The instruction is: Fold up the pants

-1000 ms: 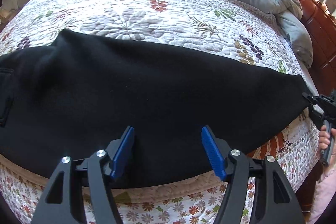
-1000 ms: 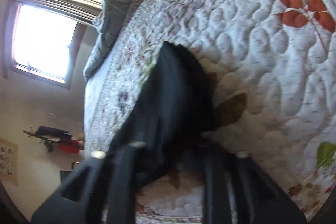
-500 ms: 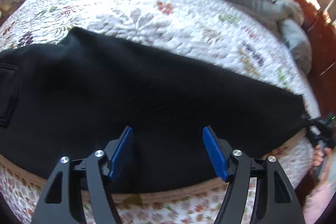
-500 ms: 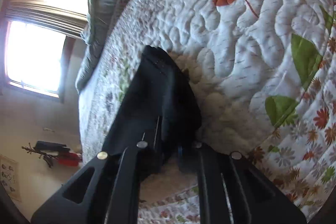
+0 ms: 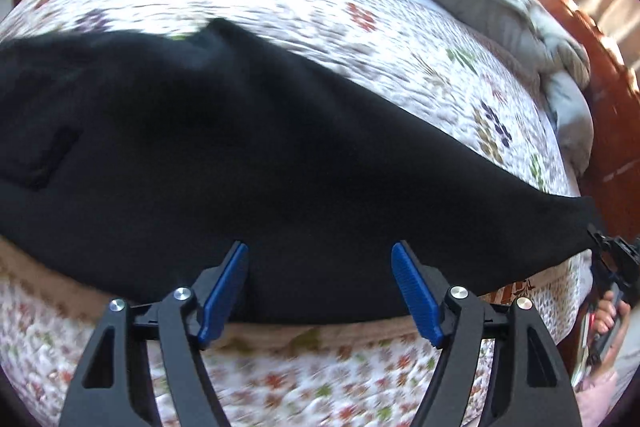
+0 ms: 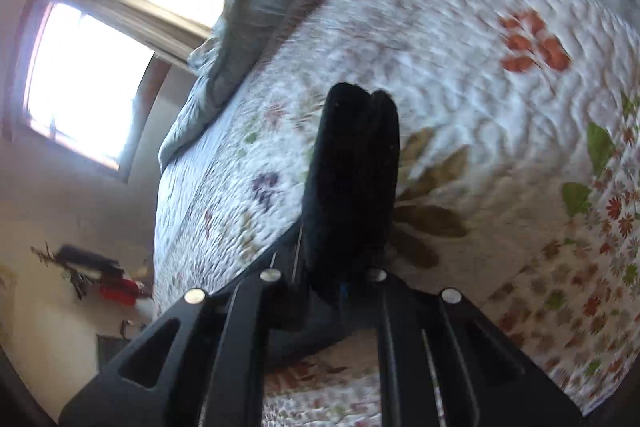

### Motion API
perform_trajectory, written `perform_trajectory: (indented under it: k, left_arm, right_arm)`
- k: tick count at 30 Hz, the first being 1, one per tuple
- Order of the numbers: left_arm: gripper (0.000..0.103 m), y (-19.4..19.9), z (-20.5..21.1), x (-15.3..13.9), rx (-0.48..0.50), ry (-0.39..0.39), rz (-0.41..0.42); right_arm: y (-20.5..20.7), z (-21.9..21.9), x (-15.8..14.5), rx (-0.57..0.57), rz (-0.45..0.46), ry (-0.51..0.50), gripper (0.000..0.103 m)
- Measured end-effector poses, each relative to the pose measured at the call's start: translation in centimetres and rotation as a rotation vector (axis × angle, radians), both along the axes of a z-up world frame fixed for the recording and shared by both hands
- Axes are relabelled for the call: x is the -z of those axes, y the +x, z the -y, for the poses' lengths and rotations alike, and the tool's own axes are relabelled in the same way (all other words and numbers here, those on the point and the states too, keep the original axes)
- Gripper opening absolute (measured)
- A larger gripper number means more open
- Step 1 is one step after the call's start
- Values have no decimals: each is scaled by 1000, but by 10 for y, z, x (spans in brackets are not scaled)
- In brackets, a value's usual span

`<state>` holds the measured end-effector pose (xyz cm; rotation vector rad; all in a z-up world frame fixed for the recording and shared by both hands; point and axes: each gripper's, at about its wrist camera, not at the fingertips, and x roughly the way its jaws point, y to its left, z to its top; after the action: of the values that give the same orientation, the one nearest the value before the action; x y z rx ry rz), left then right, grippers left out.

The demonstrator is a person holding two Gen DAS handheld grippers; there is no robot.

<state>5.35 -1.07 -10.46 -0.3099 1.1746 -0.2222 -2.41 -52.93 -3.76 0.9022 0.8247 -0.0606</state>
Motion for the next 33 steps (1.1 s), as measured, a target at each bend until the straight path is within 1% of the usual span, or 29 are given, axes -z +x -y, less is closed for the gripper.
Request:
perform_trajectory:
  k: [2,4,6,9,12,17,18,21,24,27,29,30,32,33]
  left_arm:
    - [75,-7,-16,-3,-34,-5,8]
    - [75,-11,-31,-5,-65,-11,7]
    - [75,-12,-42,-5,-88,-24,4]
    - [75,-18,-58,-8,-109,-38,7]
    - [75,-25,-72,-11,-117,-43,10]
    - [75,-31,-86,-12,-135,-57,14]
    - [75,-32,-88,-12,-138,-62,13]
    - [75,-34,-91,-12,-141,-69,14]
    - [75,-35,-92,-11,-144,-72,13]
    - [75,-35,-92,-10,-149,-72,10]
    - [75,-35,-93,-8,-151,-78,3]
    - [75,-35,-93,-7,-150,-81,-2]
    - [75,-35,-92,-6,-145,-86,-8]
    - [75,-35,-91,-6,-143,-88,-9]
  right_arm:
    - [4,-32,-21,-52,25,-62,10]
    - [12,-74,-40,-110,40,-130,10]
    - [14,-105,-50,-153,49,-168,10]
    - [23,-158,-54,-225,40,-217,10]
    - [36,-209,-48,-308,20,-253,10]
    - [53,-270,-29,-399,-34,-306,10]
    - [54,-285,-25,-427,-42,-308,10]
    - [59,-320,-13,-496,-49,-270,10]
    - [61,-355,1,-565,-66,-267,10]
    - [63,-381,18,-609,-85,-280,11]
    - [64,-393,30,-653,-101,-265,22]
    - [64,-398,36,-681,-113,-253,31]
    - [59,-398,38,-706,-103,-220,45]
    - [58,-394,35,-715,-91,-183,58]
